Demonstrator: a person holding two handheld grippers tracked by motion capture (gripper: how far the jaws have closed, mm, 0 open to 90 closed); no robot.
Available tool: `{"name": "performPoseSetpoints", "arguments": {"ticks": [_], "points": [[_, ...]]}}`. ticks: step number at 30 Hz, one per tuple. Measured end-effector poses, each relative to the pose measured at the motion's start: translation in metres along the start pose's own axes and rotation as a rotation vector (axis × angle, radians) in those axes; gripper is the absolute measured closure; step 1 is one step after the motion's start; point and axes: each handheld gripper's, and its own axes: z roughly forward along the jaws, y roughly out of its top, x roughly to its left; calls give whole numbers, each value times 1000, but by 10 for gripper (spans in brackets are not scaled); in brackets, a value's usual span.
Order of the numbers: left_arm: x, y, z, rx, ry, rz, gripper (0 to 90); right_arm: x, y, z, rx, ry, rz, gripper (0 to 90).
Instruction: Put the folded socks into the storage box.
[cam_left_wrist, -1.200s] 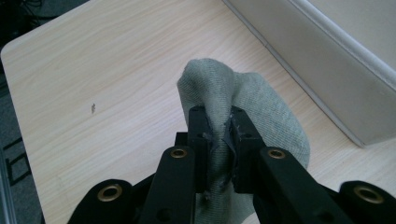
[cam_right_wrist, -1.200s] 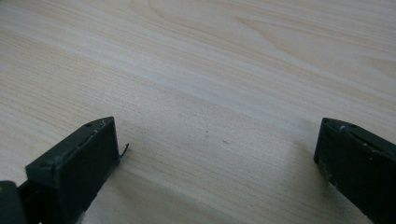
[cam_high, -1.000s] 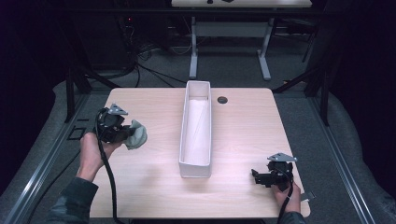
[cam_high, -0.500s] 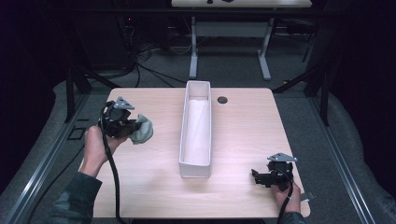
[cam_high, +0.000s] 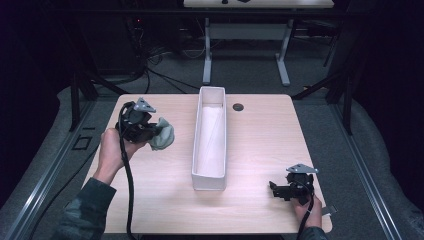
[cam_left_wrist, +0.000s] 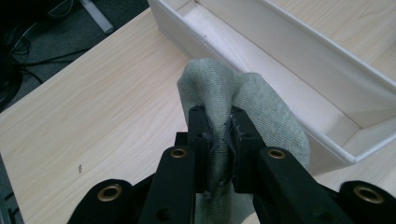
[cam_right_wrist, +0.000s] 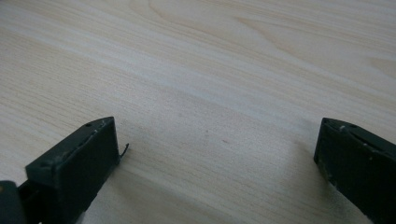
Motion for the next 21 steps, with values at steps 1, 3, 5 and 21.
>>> {"name": "performPoseSetpoints", "arguments": {"ticks": [1, 3, 5, 21], "points": [[-1, 1, 0, 0, -2, 5, 815, 0, 0, 0, 2, 1, -1, 0], [-3, 3, 1, -1, -8, 8, 815, 0, 0, 0, 1, 1, -1, 0], [-4, 5, 1, 0, -12, 10, 815, 0, 0, 0, 1, 1, -1, 0], [-21, 28, 9, 0, -75, 56, 814, 0, 0, 0, 3, 3, -4, 0]]}}
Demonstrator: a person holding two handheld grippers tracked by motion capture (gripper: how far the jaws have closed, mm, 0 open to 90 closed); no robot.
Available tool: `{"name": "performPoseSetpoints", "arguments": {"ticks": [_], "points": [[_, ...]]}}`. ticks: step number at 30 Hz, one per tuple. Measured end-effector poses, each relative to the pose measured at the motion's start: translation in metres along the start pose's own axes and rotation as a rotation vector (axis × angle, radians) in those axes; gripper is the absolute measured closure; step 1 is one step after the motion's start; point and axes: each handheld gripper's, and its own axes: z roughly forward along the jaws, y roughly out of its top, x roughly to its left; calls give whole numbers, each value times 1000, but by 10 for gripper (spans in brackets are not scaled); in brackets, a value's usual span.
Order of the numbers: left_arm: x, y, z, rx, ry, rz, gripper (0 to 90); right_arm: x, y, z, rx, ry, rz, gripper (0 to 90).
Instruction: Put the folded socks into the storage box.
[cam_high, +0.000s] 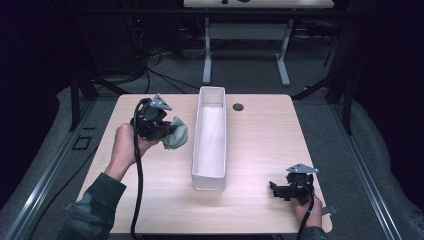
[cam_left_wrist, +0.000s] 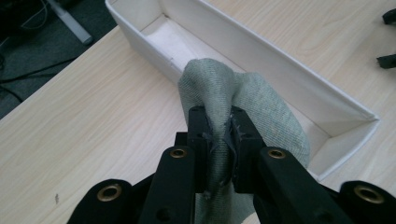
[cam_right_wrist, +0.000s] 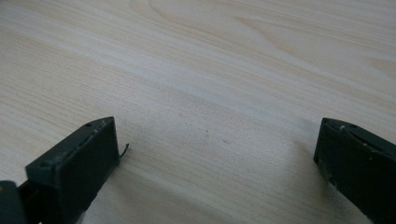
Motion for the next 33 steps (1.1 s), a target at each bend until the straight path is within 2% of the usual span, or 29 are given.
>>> {"name": "performPoseSetpoints", "arguments": {"ticks": [2, 12, 13, 33], "points": [[-2, 4, 1, 6, -8, 15, 814, 0, 0, 0, -2, -1, 1, 0], [-14, 14, 6, 9, -41, 39, 814, 0, 0, 0, 0, 0, -1, 0], [-15, 16, 7, 19, -45, 54, 814, 0, 0, 0, 0, 0, -1, 0], [-39, 28, 27, 29, -119, 91, 814, 0, 0, 0, -2, -1, -1, 0]]}}
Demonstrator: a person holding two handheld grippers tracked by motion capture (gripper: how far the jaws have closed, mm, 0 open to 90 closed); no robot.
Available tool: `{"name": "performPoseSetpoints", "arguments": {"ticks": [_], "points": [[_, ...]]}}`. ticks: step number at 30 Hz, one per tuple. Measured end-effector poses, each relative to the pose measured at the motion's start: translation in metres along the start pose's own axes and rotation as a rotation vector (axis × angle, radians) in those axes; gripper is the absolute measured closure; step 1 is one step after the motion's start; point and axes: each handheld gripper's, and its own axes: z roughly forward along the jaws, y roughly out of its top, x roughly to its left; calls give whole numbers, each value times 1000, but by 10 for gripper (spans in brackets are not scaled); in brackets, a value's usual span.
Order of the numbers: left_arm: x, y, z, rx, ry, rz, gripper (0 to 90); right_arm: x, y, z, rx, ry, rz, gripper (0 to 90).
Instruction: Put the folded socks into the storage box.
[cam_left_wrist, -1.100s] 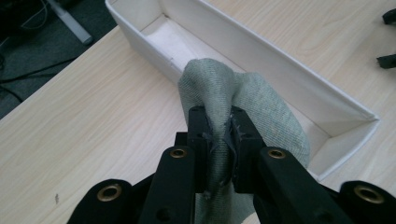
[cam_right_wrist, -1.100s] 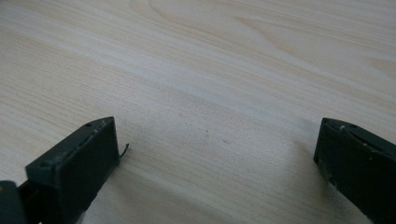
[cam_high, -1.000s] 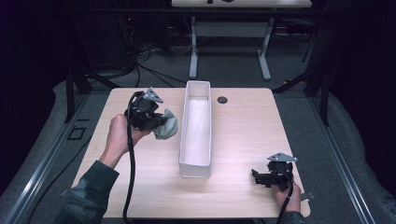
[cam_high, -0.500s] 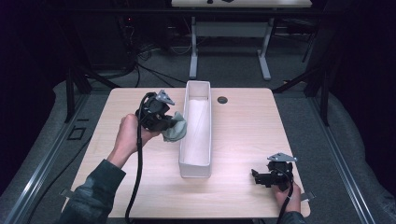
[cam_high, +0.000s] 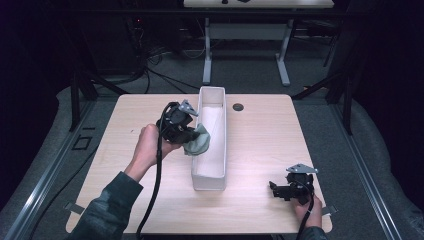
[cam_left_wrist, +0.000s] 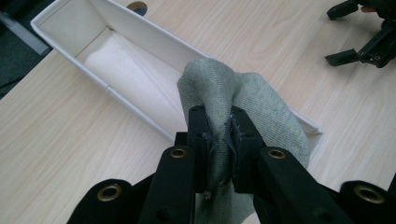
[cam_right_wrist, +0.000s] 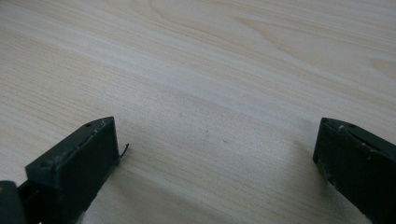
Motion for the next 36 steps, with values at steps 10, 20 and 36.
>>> {"name": "performPoseSetpoints", "arguments": {"ticks": [10, 20, 36], "points": [[-10, 3, 13, 4, -34, 16, 814, 0, 0, 0, 0, 0, 0, 0], [-16, 3, 27, 26, -50, 25, 814, 0, 0, 0, 0, 0, 0, 0], [-23, -8, 57, 68, -84, 14, 813, 0, 0, 0, 0, 0, 0, 0]]}}
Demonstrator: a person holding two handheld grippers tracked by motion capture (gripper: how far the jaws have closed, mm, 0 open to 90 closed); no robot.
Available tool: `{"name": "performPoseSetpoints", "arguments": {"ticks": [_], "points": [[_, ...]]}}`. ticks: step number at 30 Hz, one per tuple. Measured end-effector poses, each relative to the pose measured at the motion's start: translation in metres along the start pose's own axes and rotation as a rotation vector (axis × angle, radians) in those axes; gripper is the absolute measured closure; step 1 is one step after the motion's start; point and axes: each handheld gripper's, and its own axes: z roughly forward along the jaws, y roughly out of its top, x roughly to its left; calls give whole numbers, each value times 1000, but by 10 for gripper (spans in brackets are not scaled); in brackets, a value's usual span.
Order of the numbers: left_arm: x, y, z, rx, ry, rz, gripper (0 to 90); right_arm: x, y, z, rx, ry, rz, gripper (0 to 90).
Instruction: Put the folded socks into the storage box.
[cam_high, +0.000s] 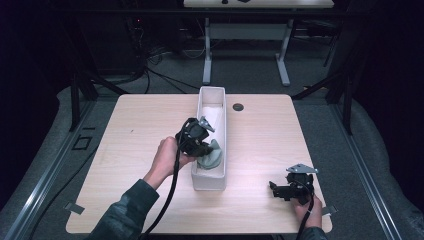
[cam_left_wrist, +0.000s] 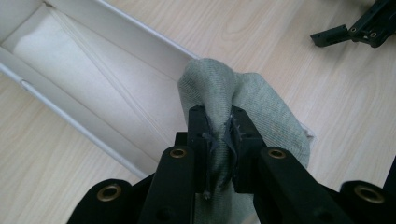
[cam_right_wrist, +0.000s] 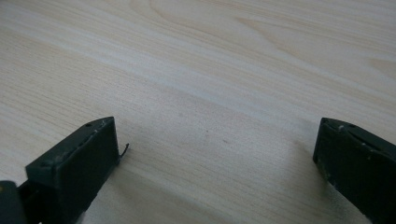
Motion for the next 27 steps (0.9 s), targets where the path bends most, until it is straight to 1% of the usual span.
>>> {"name": "performPoseSetpoints", "arguments": {"ticks": [7, 14, 23, 24, 26, 27], "points": [[0, -3, 11, 24, -9, -6, 813, 0, 0, 0, 0, 0, 0, 0], [-3, -4, 22, 54, -13, -4, 812, 0, 0, 0, 0, 0, 0, 0], [-8, -8, 35, 88, -11, 3, 809, 0, 0, 0, 0, 0, 0, 0], [-8, -8, 36, 93, -9, 9, 808, 0, 0, 0, 0, 0, 0, 0], [-8, -9, 37, 93, -10, 9, 807, 0, 0, 0, 0, 0, 1, 0], [-9, -9, 39, 98, -4, 13, 807, 0, 0, 0, 0, 0, 0, 0]]}}
